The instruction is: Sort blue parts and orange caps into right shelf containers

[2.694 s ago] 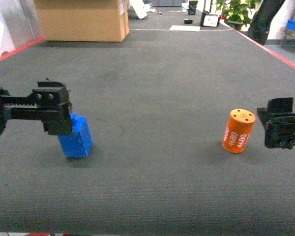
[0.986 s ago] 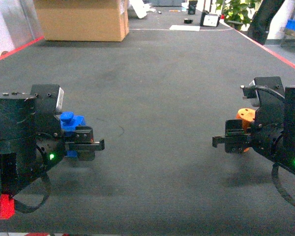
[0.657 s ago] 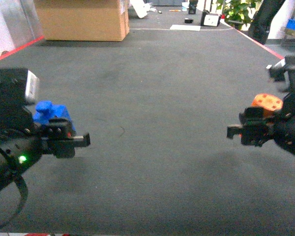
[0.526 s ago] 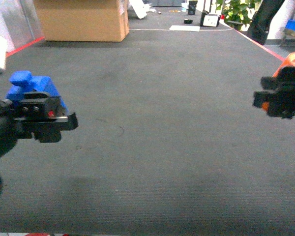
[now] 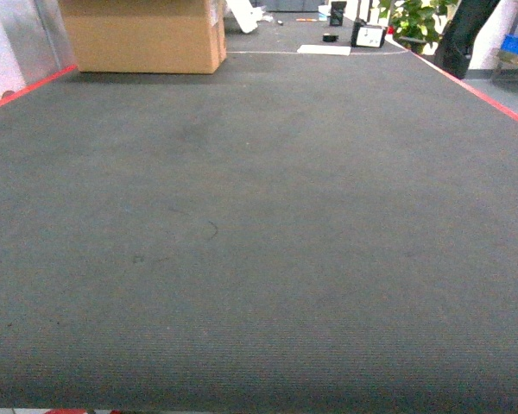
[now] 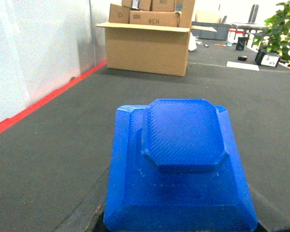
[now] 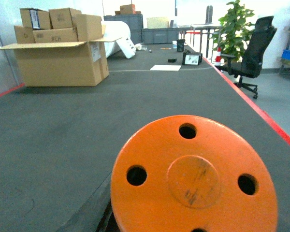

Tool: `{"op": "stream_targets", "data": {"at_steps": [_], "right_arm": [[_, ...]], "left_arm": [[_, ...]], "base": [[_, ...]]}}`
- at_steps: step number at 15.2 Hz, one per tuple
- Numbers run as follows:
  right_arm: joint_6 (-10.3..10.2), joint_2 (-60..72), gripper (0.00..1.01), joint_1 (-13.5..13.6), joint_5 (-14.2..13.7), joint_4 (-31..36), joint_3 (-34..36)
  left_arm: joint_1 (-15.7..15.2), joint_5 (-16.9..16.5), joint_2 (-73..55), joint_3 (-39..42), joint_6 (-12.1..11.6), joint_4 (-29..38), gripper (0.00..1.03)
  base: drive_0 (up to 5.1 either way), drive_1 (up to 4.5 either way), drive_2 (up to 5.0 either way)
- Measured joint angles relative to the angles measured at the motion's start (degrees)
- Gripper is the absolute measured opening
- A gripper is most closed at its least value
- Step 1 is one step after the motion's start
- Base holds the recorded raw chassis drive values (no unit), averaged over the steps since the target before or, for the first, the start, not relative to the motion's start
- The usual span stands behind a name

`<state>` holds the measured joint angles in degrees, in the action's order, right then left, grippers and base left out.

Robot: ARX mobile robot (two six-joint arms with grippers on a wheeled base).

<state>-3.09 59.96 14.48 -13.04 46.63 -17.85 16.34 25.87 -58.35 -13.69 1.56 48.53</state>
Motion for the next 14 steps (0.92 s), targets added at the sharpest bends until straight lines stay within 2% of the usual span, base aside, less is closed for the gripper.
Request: {"op": "stream_targets", "data": {"at_steps": [2, 3, 4, 5, 6, 7, 8, 9, 14], "right_arm": [[0.3, -2.2, 0.46, 0.4, -1.0, -0.9, 0.7], [0.7, -6.6, 0.46, 1.0, -1.3, -4.1, 2.1], [2.1, -10.5, 0.46, 2.5, -3.2, -6.2, 3.4], [3.3, -13.7, 0.46, 4.6, -3.3, -7.9, 4.1], [4.2, -13.9, 0.46, 5.0, -2.9, -8.0, 4.2], [4.0, -15.9, 0.46, 4.2, -4.6, -16.0, 3.6], [3.9, -19.3, 0.46, 1.8, -3.1, -18.9, 5.3], [3.9, -21.3, 0.46, 0.2, -2.0, -19.4, 6.6], [3.7, -29.0, 0.46, -5.7, 4.0, -22.5, 11.7]], "left_arm": [[0.0, 0.1, 2.2, 0.3, -0.1, -1.5, 0.44], [0.9, 1.6, 6.8, 0.9, -0.5, -3.7, 0.44], [2.5, 2.7, 9.7, 1.2, -0.9, -5.4, 0.44], [5.3, 2.6, 10.8, 1.3, -1.1, -7.9, 0.44], [6.1, 1.7, 10.1, 1.5, -1.7, -8.3, 0.44], [3.9, -2.7, 12.5, 1.2, -1.7, -14.6, 0.44], [1.2, -7.6, 16.5, 3.3, -1.7, -18.0, 0.44], [-0.8, -9.8, 18.8, 4.7, -1.7, -18.8, 0.44], [-6.9, -16.1, 26.9, 8.7, -1.7, -22.9, 0.44]], "base": [[0.0, 0.0, 0.0], [0.0, 0.0, 0.0], [0.0, 0.0, 0.0], [0.0, 0.0, 0.0], [0.0, 0.0, 0.0], [0.0, 0.0, 0.0], [0.0, 0.0, 0.0], [0.0, 0.0, 0.0], [0.0, 0.0, 0.0]]}}
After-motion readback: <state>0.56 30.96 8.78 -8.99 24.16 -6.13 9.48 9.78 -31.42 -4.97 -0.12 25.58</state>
